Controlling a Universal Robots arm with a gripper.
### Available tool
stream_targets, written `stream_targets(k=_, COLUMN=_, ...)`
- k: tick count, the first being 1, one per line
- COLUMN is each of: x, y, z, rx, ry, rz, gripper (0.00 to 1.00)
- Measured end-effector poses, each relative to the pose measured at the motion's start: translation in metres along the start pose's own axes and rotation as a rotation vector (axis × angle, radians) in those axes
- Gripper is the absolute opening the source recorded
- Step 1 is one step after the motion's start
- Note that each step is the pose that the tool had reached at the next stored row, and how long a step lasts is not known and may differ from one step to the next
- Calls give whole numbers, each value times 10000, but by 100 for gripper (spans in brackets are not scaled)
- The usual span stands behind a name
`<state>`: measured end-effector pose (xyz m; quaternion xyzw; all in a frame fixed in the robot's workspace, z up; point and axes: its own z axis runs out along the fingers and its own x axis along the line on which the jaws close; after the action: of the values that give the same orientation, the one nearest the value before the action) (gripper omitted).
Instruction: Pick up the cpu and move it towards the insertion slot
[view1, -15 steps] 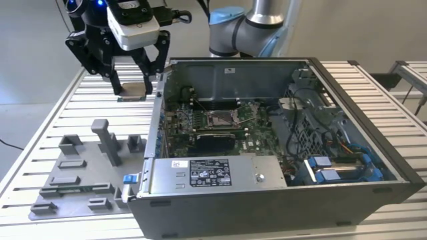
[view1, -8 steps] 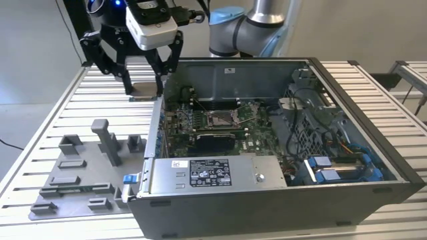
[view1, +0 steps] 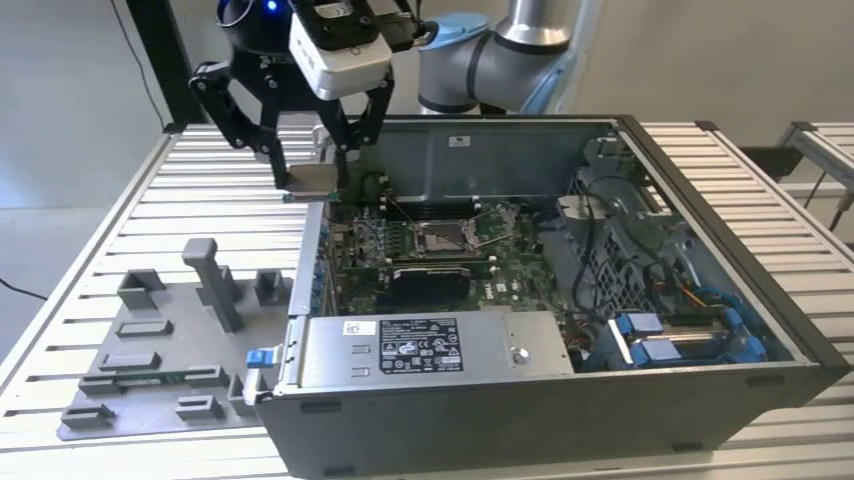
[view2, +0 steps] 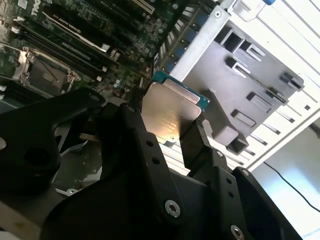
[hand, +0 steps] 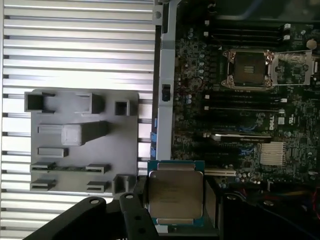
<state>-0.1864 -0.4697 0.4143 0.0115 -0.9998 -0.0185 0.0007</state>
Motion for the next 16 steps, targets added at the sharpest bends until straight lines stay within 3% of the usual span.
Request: stream_targets(k=16, x=-346, y=-8, z=-1, rx=0, ry=0, rz=0, gripper=0)
